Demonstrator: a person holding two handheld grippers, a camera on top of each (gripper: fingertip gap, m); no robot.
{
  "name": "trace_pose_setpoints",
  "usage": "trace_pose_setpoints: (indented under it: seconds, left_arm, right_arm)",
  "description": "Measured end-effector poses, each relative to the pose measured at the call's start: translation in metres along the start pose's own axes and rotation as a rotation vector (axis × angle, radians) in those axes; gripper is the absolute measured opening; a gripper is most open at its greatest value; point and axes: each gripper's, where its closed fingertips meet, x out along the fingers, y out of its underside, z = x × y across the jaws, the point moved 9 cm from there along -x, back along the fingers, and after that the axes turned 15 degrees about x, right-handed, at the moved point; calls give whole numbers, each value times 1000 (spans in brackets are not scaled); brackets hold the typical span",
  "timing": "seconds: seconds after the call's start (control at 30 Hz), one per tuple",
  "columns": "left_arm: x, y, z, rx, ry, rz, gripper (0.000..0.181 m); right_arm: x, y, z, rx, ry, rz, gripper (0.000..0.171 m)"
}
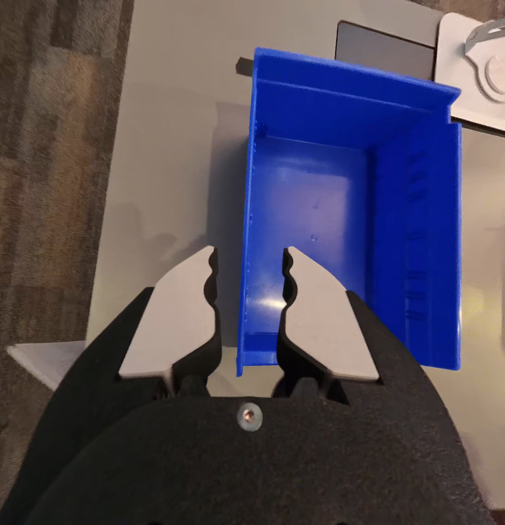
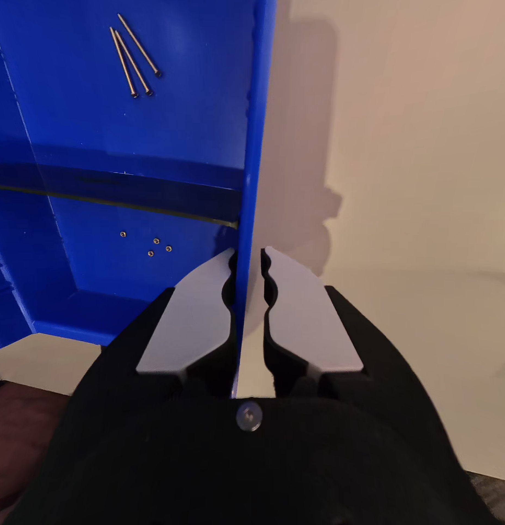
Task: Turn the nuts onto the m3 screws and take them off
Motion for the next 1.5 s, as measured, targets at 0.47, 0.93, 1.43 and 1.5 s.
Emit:
trace_pose_setpoints:
  seconds: [0.47, 0.93, 1.43, 1.5]
  left_arm:
    - [64, 22, 4, -56, 90, 326, 33]
    - [85, 6, -51, 202, 107, 454, 6]
    - [101, -14, -161, 457, 202, 455, 9]
    - [101, -14, -175, 476, 221, 450, 9]
  right_arm:
    - [2, -1, 3, 18, -5, 18, 6]
    - [3, -2, 9, 18, 27, 19, 6]
    - [14, -7, 60, 50, -30, 64, 5]
    - [15, -7, 68, 65, -28, 65, 5]
